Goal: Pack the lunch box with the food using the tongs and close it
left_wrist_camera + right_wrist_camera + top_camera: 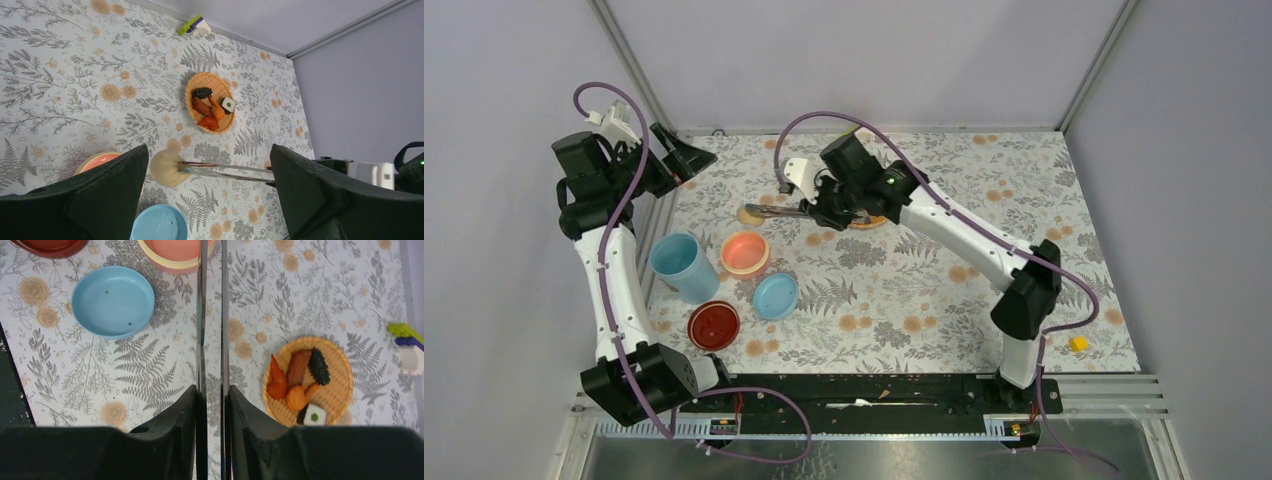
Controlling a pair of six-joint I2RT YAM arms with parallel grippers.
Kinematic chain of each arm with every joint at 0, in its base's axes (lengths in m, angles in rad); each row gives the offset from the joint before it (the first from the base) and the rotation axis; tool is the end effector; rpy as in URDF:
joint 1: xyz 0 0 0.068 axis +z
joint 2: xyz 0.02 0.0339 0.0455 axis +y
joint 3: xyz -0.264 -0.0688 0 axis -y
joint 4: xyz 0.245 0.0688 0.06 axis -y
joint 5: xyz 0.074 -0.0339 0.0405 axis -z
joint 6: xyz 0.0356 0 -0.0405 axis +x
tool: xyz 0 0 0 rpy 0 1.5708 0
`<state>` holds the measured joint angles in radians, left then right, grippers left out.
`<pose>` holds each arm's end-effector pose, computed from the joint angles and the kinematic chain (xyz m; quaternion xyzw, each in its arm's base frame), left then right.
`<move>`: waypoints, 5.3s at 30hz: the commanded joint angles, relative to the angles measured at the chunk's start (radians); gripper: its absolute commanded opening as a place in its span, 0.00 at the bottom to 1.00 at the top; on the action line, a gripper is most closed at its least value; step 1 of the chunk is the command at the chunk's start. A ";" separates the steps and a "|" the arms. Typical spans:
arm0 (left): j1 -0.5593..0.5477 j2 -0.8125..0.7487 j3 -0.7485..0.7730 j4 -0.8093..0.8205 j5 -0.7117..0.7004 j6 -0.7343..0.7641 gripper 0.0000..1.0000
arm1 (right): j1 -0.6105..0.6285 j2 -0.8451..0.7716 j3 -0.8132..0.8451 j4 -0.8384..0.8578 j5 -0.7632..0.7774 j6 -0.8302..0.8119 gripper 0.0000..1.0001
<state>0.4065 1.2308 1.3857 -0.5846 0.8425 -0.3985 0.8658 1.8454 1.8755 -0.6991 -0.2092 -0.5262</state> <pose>0.2434 0.0759 0.4188 -0.0977 0.7932 -0.3422 0.4942 0.2666 0.3247 0.3675 -0.6088 0.6578 0.1659 0.4113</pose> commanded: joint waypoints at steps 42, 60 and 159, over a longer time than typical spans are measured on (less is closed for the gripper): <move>0.109 -0.043 -0.016 0.107 0.058 -0.098 0.99 | 0.119 0.329 0.174 0.059 -0.004 0.079 0.47; 0.112 -0.046 -0.019 0.115 0.062 -0.109 0.99 | 0.094 0.191 0.151 0.057 -0.006 0.139 0.49; 0.119 -0.024 -0.076 0.224 0.121 -0.194 0.99 | -0.478 -0.038 -0.227 -0.010 0.167 -0.149 0.39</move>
<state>0.5175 1.2175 1.3148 -0.4152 0.9398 -0.5793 0.3843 1.8690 1.5902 -0.7071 -0.0437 -0.6834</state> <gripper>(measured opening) 0.989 0.438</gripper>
